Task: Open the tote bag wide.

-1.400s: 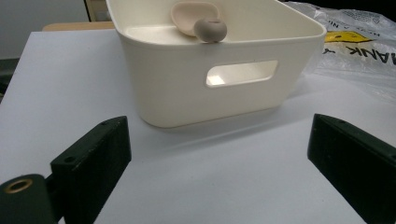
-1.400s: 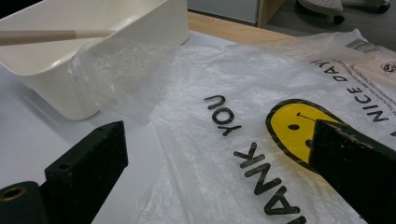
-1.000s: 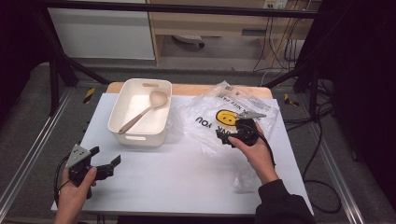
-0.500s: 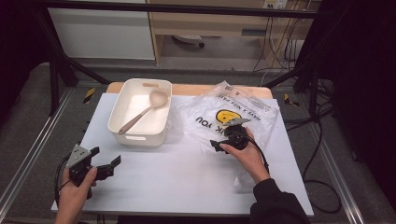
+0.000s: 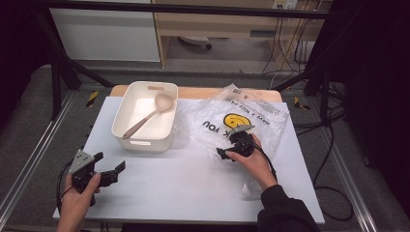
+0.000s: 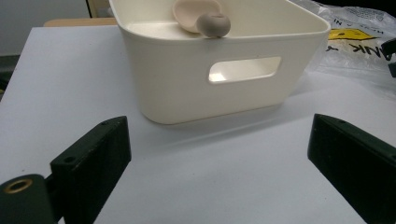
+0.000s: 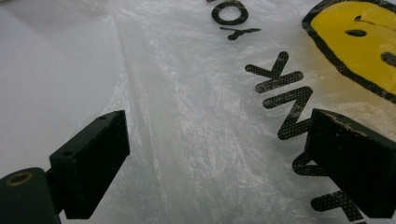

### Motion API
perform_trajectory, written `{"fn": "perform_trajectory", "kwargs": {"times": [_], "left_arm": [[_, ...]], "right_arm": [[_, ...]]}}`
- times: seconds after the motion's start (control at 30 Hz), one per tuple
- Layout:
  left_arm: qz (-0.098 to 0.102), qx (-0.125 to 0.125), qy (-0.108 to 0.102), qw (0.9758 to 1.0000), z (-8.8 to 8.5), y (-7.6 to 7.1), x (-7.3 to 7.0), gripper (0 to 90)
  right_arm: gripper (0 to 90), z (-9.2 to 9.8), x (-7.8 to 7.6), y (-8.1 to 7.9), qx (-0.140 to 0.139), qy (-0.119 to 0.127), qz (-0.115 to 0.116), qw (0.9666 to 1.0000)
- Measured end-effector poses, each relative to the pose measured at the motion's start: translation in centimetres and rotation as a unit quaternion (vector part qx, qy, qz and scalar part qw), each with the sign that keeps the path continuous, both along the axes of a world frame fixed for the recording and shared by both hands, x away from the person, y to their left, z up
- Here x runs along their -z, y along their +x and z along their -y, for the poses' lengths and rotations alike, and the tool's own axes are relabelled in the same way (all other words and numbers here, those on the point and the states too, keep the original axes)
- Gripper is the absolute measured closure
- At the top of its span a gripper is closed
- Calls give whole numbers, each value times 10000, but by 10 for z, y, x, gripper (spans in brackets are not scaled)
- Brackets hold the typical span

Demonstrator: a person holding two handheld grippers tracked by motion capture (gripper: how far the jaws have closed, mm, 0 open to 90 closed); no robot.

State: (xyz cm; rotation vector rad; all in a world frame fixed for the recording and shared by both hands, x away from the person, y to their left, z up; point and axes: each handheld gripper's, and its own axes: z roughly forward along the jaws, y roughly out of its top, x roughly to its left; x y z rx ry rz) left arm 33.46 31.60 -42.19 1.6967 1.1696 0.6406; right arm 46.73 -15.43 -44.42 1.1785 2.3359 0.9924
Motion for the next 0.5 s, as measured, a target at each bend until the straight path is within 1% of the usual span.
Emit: {"fn": "perform_trajectory", "kwargs": {"times": [0.1, 0.17, 0.4, 0.5], "left_arm": [[-13, 14, 26, 10000, 0, 0, 0, 57], [-11, 16, 23, 10000, 0, 0, 0, 57], [-23, 7, 16, 10000, 0, 0, 0, 57], [-21, 7, 13, 10000, 0, 0, 0, 57]], "right_arm": [[74, 1, -1, 2, 50, 63, 95, 9999], [75, 1, 0, 3, 67, 94, 84, 9999], [71, -4, 10, 5, -2, -99, -77, 9999], [69, -5, 12, 6, -3, -130, -116, 9998]]}}
